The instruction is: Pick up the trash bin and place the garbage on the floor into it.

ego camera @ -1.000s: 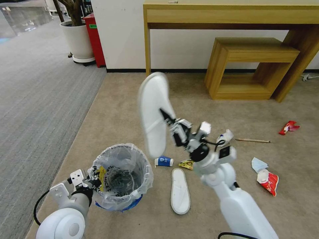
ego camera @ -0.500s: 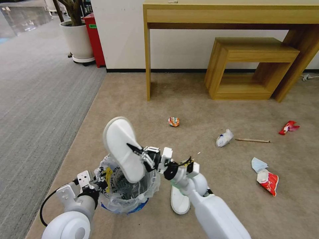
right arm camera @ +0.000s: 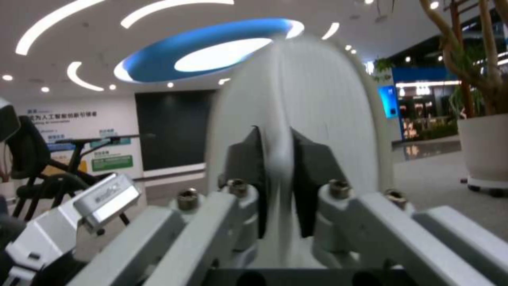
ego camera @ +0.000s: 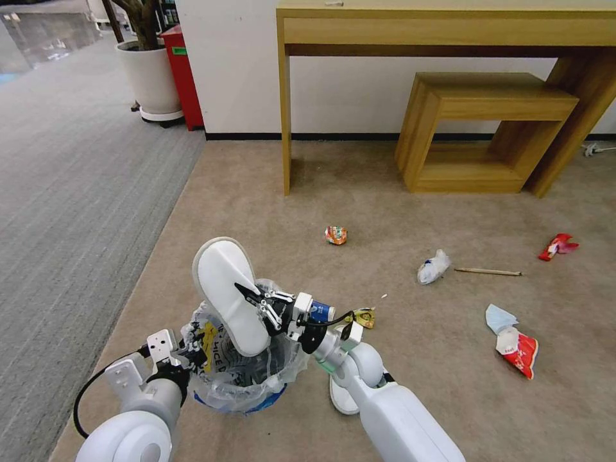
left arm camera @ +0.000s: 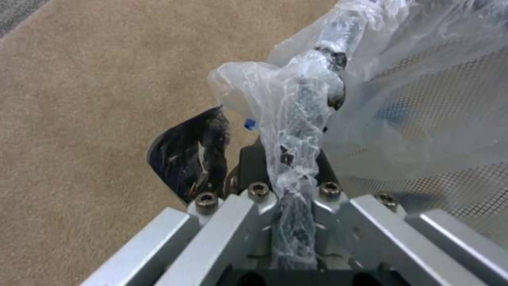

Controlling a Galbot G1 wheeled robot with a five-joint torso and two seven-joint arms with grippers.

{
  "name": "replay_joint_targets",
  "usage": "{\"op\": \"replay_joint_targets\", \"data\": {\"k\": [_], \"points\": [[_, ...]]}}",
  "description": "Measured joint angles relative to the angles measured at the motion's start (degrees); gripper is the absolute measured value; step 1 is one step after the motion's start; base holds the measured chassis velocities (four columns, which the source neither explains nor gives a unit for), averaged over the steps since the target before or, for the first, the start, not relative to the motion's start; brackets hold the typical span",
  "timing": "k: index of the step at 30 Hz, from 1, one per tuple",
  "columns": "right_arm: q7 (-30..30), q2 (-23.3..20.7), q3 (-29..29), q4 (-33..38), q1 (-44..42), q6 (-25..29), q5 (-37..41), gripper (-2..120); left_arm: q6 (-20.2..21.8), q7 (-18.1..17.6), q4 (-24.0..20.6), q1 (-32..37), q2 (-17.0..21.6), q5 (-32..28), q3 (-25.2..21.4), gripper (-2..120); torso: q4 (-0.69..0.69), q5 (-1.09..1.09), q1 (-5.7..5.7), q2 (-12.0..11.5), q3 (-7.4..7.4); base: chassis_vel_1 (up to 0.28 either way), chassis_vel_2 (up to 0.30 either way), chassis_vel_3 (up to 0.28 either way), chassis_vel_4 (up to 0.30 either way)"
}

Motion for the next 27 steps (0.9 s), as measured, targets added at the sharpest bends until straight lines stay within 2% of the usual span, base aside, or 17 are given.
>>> {"op": "replay_joint_targets", "data": {"k": [2, 3, 5, 8, 10, 11, 13, 15, 17, 19, 20, 21, 23, 24, 27], "points": [[0.0, -0.5, 0.1, 0.0, -0.4, -0.5, 0.1, 25, 0.0, 0.0, -0.2, 0.0, 0.0, 0.0, 0.0, 1, 0.0, 0.0, 0.0, 0.0, 0.0, 0.0, 0.0, 0.0, 0.0], [0.0, -0.5, 0.1, 0.0, -0.4, -0.5, 0.1, 25, 0.0, 0.0, -0.2, 0.0, 0.0, 0.0, 0.0, 1, 0.0, 0.0, 0.0, 0.0, 0.0, 0.0, 0.0, 0.0, 0.0], [0.0, -0.9, 0.3, 0.2, -0.9, -0.5, 0.2, 37, 0.0, 0.0, -0.3, 0.1, 0.0, 0.0, -0.1, 1, 0.0, 0.0, 0.0, 0.0, 0.0, 0.0, 0.0, 0.0, 0.0], [-0.1, -1.2, 0.4, 0.6, -1.3, -0.5, 0.2, 46, 0.0, 0.0, -0.4, 0.1, 0.0, 0.0, -0.2, 1, 0.0, 0.0, 0.0, 0.0, 0.0, 0.0, 0.0, 0.0, 0.0], [0.2, -1.7, 0.9, 1.9, -2.0, -0.5, 0.3, 56, 0.0, 0.0, -0.5, 0.0, 0.0, -0.1, -0.4, 1, 0.01, 0.0, 0.0, 0.0, 0.0, 0.0, 0.0, 0.0, 0.0], [0.2, -1.7, 0.9, 1.9, -2.0, -0.5, 0.3, 56, 0.0, 0.0, -0.5, 0.0, 0.0, -0.1, -0.4, 1, 0.01, 0.0, 0.0, 0.0, 0.0, 0.0, 0.0, 0.0, 0.0], [2.5, -2.9, 2.0, 5.1, -3.3, -0.6, 0.5, 67, 0.0, 0.0, -0.5, -0.5, 0.3, -0.5, -1.2, 1, 0.0, 0.0, 0.0, 0.0, 0.0, 0.0, 0.0, 0.0, 0.0], [3.4, -3.3, 2.4, 6.1, -3.7, -0.7, 0.7, 69, 0.0, 0.0, -0.5, -0.7, 0.4, -0.6, -1.5, 1, 0.0, 0.0, 0.0, 0.0, 0.0, 0.0, 0.0, 0.0, 0.0], [8.0, -4.9, 6.1, 11.2, -6.0, -2.3, 1.9, 82, 0.0, 0.0, -0.5, -1.6, 0.8, -0.8, -2.3, 1, 0.0, 0.0, 0.0, 0.0, 0.0, 0.0, 0.0, 0.0, 0.0], [9.3, -5.3, 7.4, 12.6, -6.6, -2.7, 2.3, 86, 0.0, 0.0, -0.4, -1.8, 0.8, -0.8, -2.4, 1, -0.01, 0.0, 0.0, 0.0, 0.0, 0.0, 0.0, 0.0, 0.0], [12.3, -5.9, 10.0, 15.2, -7.7, -3.5, 2.6, 92, 0.0, 0.0, -0.2, -2.1, 1.0, -1.0, -2.8, 1, 0.0, 0.01, 0.0, 0.0, 0.0, 0.0, 0.0, 0.0, 0.0], [12.3, -5.9, 10.0, 15.2, -7.7, -3.5, 2.6, 92, 0.0, 0.0, -0.2, -2.1, 1.0, -1.0, -2.8, 1, 0.0, 0.01, 0.0, 0.0, 0.0, 0.0, 0.0, 0.0, 0.0], [18.9, -6.7, 14.6, 19.0, -9.8, -4.9, 2.7, 99, 0.0, 0.0, 0.3, -2.3, 1.1, -1.2, -3.2, 1, 0.0, 0.0, 0.0, 0.0, 0.0, 0.0, 0.0, 0.0, 0.0], [18.9, -6.7, 14.6, 19.0, -9.8, -4.9, 2.7, 99, 0.0, 0.0, 0.3, -2.3, 1.1, -1.2, -3.2, 1, 0.0, 0.0, 0.0, 0.0, 0.0, 0.0, 0.0, 0.0, 0.0], [29.7, -7.4, 21.4, 23.4, -13.9, -7.0, 1.3, 100, 0.0, 0.2, 1.1, -2.6, 1.0, -1.3, -3.3, 1, 0.0, -0.01, 0.0, 0.0, 0.0, 0.0, 0.0, 0.0, 0.0]]}}
